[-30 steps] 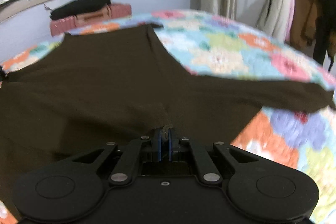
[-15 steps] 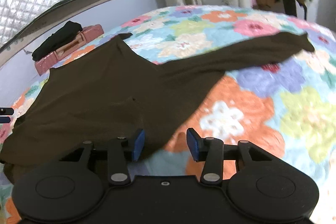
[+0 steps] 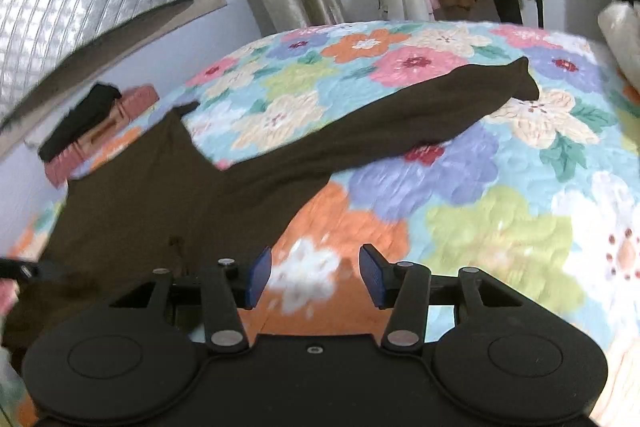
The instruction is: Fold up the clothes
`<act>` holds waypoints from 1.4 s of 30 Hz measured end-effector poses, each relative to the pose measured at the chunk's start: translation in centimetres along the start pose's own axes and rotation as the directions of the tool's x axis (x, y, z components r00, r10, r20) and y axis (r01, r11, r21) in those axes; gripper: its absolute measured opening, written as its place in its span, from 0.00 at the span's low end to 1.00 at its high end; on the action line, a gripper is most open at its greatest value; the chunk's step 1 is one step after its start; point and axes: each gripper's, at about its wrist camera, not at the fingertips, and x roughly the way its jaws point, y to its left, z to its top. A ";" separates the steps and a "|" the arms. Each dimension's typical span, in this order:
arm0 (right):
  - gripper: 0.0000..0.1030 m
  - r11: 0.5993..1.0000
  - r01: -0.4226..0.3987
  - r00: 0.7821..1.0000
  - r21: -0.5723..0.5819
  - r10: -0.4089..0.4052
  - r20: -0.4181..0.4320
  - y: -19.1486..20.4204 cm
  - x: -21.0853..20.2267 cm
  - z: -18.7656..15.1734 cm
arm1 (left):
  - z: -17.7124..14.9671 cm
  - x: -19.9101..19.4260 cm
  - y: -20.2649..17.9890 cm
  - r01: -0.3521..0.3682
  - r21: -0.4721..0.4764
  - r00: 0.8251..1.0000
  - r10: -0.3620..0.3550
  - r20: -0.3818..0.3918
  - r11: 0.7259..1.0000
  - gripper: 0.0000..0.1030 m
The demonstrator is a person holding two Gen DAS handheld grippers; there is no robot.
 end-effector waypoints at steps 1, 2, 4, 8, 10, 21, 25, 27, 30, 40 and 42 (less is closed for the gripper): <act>0.53 0.997 -0.036 0.999 0.062 0.037 -0.010 -1.0 0.1 0.9 | 0.7 1.0 -1.3 0.014 0.017 1.000 -0.014 -0.013 1.000 0.61; 0.53 0.980 -0.108 0.993 0.165 0.113 -0.021 -2.1 0.3 1.8 | 1.5 2.2 -2.7 0.043 0.040 0.998 -0.042 -0.038 0.998 0.61; 0.53 0.934 -0.231 0.968 0.274 0.248 -0.031 -3.6 0.6 3.5 | 3.0 4.5 -4.9 0.131 0.071 0.987 -0.123 -0.107 0.989 0.61; 0.62 0.969 -0.123 0.990 0.216 0.136 -0.046 -5.1 1.9 6.5 | 5.6 8.1 -7.6 0.165 0.102 0.975 -0.147 -0.166 0.981 0.62; 0.62 0.962 -0.083 0.992 0.262 0.105 -0.068 -6.9 3.4 7.2 | 6.3 9.7 -7.9 0.137 0.107 0.977 -0.116 -0.181 0.985 0.62; 0.62 0.871 -0.044 0.996 0.490 0.078 -0.048 -12.6 10.7 9.2 | 6.4 12.5 -5.5 0.100 0.082 0.972 -0.080 -0.219 0.992 0.62; 0.07 0.945 -0.016 1.000 0.328 0.009 0.024 -12.6 12.5 10.2 | 7.0 11.1 -3.6 0.084 0.052 0.982 -0.074 -0.173 0.995 0.62; 0.06 0.958 -0.027 0.998 0.286 0.010 0.060 -12.0 12.4 10.6 | 7.4 9.9 -2.4 0.078 0.021 0.987 -0.074 -0.142 0.997 0.62; 0.05 0.978 -0.074 0.989 0.196 0.047 0.137 -9.3 10.9 11.4 | 7.6 6.7 -0.4 0.062 -0.050 0.997 -0.065 -0.041 0.997 0.62; 0.05 0.934 -0.292 0.928 -0.207 0.329 0.174 6.0 4.3 10.3 | 2.8 -1.3 4.3 0.026 -0.191 0.989 0.003 0.149 0.981 0.62; 0.05 0.905 -0.335 0.919 -0.263 0.376 0.124 8.9 3.9 8.4 | 1.9 -2.4 5.3 -0.032 -0.177 0.987 0.059 0.151 0.984 0.62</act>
